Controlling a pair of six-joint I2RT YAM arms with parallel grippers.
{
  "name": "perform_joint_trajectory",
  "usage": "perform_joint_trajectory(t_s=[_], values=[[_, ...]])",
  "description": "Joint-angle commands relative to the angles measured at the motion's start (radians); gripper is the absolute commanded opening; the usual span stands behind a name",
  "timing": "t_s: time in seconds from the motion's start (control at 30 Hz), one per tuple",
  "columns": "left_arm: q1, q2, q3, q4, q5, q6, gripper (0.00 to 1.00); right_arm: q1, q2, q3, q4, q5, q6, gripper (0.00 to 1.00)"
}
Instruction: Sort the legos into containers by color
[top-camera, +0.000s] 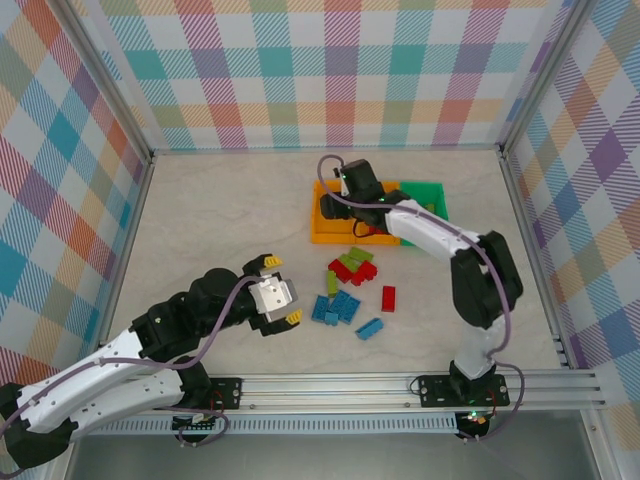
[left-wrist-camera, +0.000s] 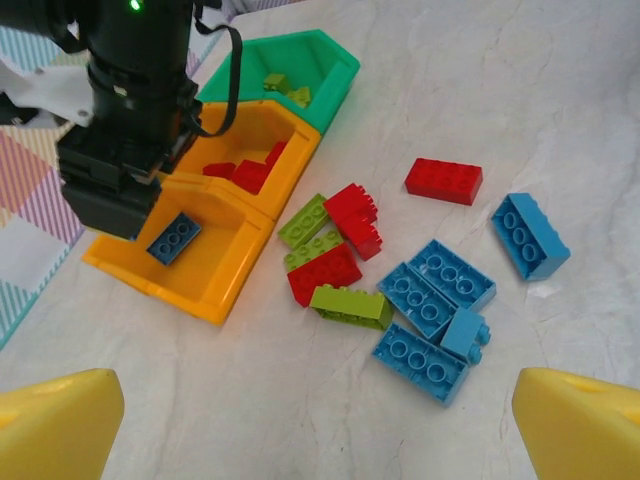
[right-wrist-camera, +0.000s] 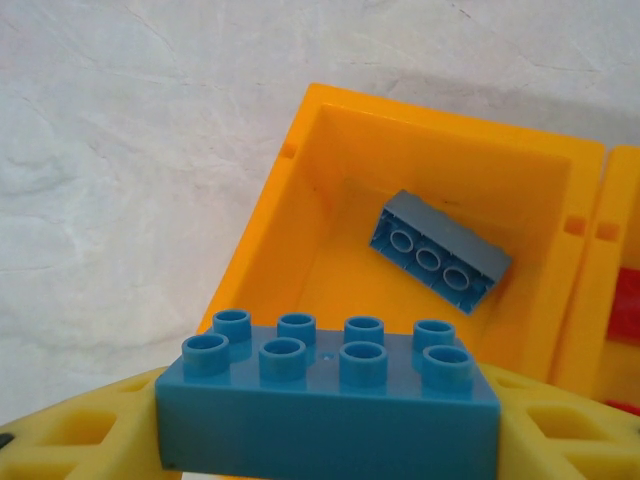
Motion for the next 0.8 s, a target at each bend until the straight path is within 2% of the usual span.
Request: perform_joint_trajectory(t_s=[0.0, 0.1, 0.2, 0.37, 0.47, 0.6, 0.77], values=[[0.013, -0.018, -0.008, 0.042, -0.025, -0.015, 1.0, -0.004, 0.04, 0.061, -0.039, 0.015, -0.035, 0.63], [0.016, -0.017, -0.006, 0.041, -0.028, -0.014, 1.0, -0.004, 0.056, 0.065, -0.047, 0.009, -0.027, 0.73], [0.018, -0.016, -0.009, 0.043, -0.03, -0.01, 1.0, -0.004, 0.048, 0.072, -0.06, 0.009, -0.025, 0.78], [0.019, -0.013, -0.008, 0.041, -0.044, -0.013, 1.0, -0.004, -0.027, 0.057, -0.078, -0.01, -0.024, 0.82], [0.022, -0.004, 0.005, 0.052, -0.094, -0.088, 1.0, -0.004, -0.129, -0.018, -0.076, -0.052, 0.005, 0.84], [0.03, 0.052, 0.101, 0.053, -0.188, -0.406, 1.0, -0.004, -0.351, -0.238, -0.014, -0.184, 0.076, 0.85], [0.031, 0.223, 0.282, -0.092, -0.217, -0.831, 1.0, -0.001, -0.656, -0.478, -0.079, -0.325, 0.134, 0.86]])
